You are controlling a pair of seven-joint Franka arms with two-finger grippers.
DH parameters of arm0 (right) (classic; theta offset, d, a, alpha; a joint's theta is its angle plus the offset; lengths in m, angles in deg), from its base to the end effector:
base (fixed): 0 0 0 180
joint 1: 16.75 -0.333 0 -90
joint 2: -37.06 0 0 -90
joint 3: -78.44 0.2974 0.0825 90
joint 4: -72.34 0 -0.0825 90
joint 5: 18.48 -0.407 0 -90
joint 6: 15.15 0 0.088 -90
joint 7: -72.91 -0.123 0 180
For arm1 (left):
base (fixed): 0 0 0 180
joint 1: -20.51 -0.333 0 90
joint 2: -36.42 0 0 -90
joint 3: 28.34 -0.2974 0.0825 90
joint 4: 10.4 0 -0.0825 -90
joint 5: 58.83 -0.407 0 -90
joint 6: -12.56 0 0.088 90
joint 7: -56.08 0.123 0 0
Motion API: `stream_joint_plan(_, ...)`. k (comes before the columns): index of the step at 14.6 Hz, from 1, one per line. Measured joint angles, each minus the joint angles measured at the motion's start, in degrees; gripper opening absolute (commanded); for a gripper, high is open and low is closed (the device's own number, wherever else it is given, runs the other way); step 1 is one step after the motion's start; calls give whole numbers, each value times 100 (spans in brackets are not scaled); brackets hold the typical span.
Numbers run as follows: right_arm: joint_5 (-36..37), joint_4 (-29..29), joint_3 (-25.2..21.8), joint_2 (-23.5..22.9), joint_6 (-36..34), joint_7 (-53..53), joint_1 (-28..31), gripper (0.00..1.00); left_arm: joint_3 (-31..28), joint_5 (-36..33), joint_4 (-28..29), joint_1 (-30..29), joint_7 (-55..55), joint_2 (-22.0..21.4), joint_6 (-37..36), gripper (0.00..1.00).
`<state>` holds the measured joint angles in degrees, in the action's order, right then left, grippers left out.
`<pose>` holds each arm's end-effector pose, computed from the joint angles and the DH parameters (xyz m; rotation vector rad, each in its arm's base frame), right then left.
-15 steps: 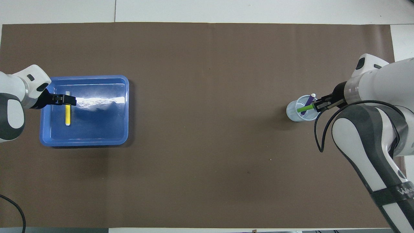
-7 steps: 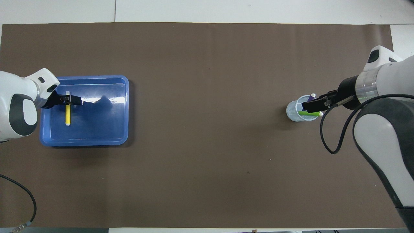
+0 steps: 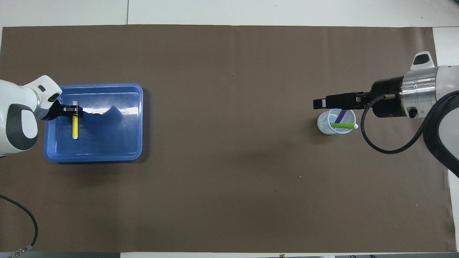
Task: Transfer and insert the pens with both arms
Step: 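Grasp the yellow pen in the tray with the left gripper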
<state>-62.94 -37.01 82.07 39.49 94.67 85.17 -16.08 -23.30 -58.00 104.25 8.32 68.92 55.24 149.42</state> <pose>0.5806 0.0907 0.4990 -2.4125 -0.0114 -0.1356 0.6165 0.0776 0.2509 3.1098 -0.1299 0.1028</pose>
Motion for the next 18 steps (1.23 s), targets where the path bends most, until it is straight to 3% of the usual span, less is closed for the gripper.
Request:
stream_joint_plan(3,-790,-1,-15,31,-255,-365,69,100,29,0,-14,0,-183,-11,-10,0)
stream_joint_plan(7,-895,-40,-49,109,-921,-497,635,100,133,2,-180,65,-954,-168,-321,0)
stream_joint_plan(11,-1195,-110,-2,138,-972,-518,652,100,169,445,-408,417,-2266,-577,-752,0)
stream_joint_plan(18,-1375,-149,46,156,-600,-817,169,100,195,1040,-653,1130,-6064,-942,-1141,0)
